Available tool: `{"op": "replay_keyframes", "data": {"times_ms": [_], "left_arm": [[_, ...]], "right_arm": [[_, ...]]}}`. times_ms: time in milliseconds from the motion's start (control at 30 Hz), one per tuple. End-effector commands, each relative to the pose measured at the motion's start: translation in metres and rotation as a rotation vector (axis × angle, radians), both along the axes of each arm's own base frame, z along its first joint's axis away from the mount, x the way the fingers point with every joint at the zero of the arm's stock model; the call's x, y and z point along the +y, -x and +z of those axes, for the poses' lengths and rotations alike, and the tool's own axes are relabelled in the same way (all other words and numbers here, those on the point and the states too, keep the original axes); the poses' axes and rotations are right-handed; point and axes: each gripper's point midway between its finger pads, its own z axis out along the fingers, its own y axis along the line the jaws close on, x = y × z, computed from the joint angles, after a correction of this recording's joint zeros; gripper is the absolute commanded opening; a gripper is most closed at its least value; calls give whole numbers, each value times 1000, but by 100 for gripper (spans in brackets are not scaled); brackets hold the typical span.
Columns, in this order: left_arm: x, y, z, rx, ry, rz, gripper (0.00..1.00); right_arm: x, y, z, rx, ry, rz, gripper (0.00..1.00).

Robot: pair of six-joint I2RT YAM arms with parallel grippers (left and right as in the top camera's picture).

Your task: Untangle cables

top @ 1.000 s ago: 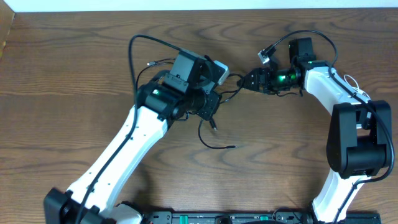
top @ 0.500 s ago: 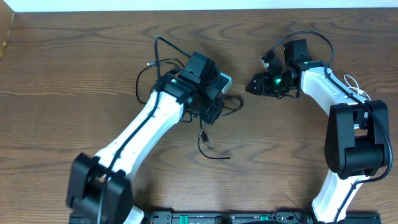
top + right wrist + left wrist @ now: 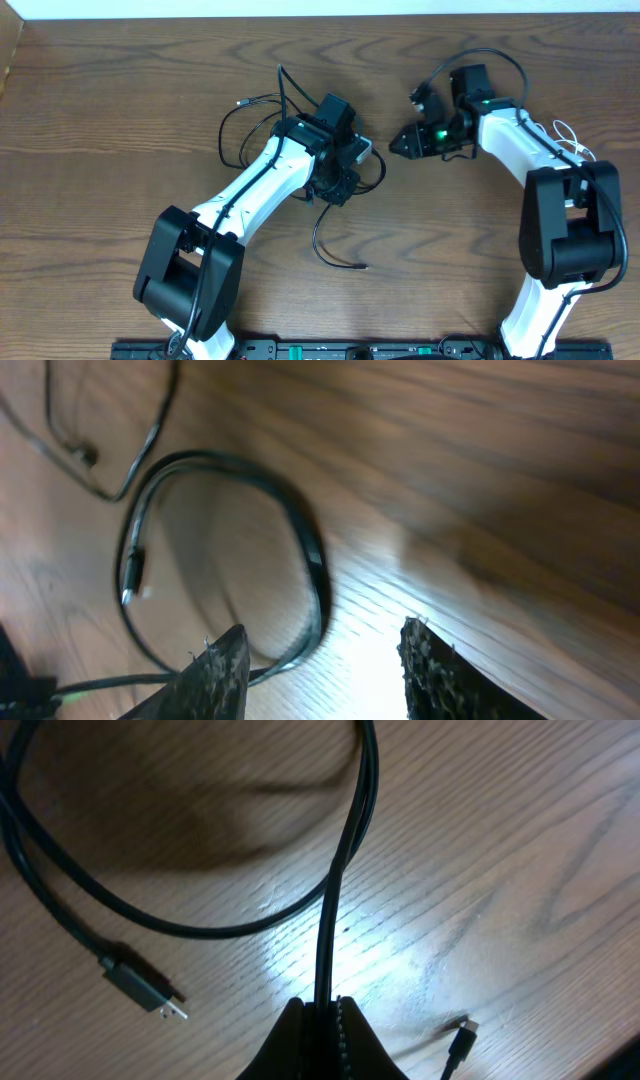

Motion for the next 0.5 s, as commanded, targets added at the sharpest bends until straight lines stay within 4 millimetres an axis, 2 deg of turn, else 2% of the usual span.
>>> {"op": "replay_keyframes", "data": {"times_ms": [0,100,267,467], "left_arm": [[5,1,-1,-3,-34,-10,8],[10,7,-2,24,-50,-9,8],[16,17,-3,66,-75,-10,8],[20,21,-3,85,-86,-5,8]], "right_arm": [[26,11,1,-63,-29,148,46],[40,12,-1,-127,6,211,46],[48,7,-12,-192,153,227,43],[65,12,-13,-224,175,264,42]]}}
